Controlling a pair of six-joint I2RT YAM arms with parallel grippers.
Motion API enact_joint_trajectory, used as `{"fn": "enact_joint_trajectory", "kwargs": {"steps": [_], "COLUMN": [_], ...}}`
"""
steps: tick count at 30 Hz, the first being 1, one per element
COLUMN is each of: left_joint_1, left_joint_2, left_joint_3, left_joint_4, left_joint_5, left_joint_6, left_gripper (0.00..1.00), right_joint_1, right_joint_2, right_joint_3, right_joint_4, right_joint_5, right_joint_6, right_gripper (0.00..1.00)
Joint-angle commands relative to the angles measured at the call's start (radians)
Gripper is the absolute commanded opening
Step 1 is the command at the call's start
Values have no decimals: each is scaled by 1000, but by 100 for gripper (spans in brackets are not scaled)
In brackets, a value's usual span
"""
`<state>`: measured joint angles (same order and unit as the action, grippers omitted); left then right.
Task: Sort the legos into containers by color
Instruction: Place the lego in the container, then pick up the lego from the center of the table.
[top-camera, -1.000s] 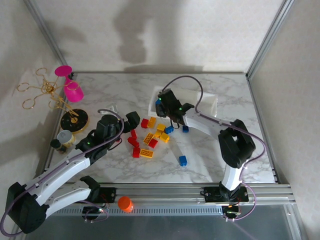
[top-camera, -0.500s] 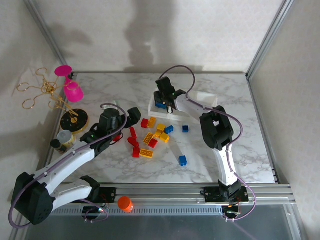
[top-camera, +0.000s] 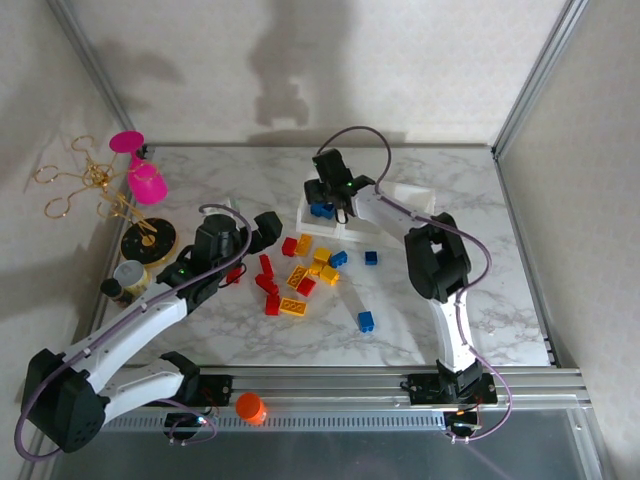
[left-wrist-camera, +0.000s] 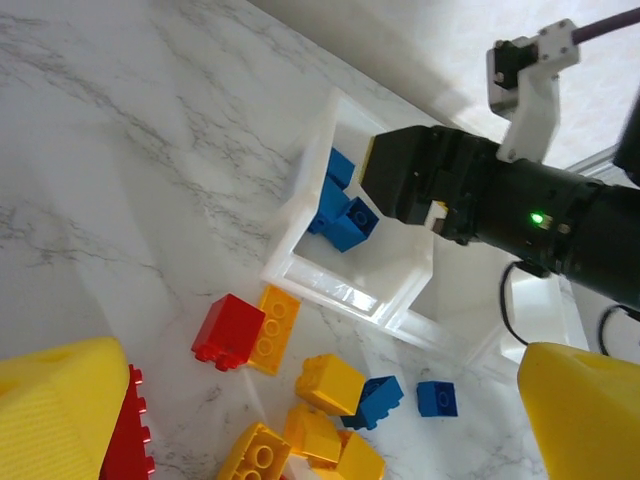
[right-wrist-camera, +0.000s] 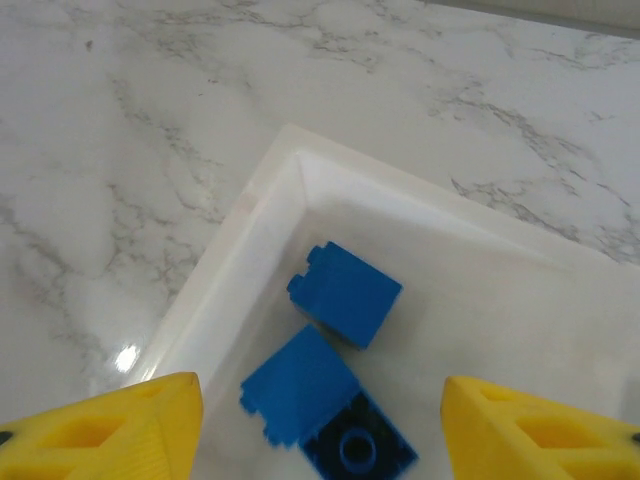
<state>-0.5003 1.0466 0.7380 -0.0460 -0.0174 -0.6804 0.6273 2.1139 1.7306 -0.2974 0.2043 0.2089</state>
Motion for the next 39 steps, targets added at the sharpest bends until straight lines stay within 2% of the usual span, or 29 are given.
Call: {"fn": "enact_joint_trajectory", "kwargs": {"steps": [1,7,17,25,39], "left_joint_1": [4,-22,-117,-165,-199], "left_joint_2": [-32,-56,-111,-105,-74], "left_joint_3": [29,-1,-95,-160,-173], "left_joint_4": [-11,-32,3,61,104], "left_joint_5": [35,50,19,5,-13], "left_joint_6": [3,-8,-64,-106,-121], "left_gripper": [100,100,100,100,100], "right_joint_1": [14,17,25,25,-3], "right_joint_2": [-179,-370,-625,-616,-449], "right_joint_3": [-86,-312,-696,-864,-828], "right_joint_4": [31,45,52,99,125], "right_joint_5": [-37,-80,63,63,118], "right_joint_6": [11,68,267,415,384], "right_gripper": [66,71,75,80,60]}}
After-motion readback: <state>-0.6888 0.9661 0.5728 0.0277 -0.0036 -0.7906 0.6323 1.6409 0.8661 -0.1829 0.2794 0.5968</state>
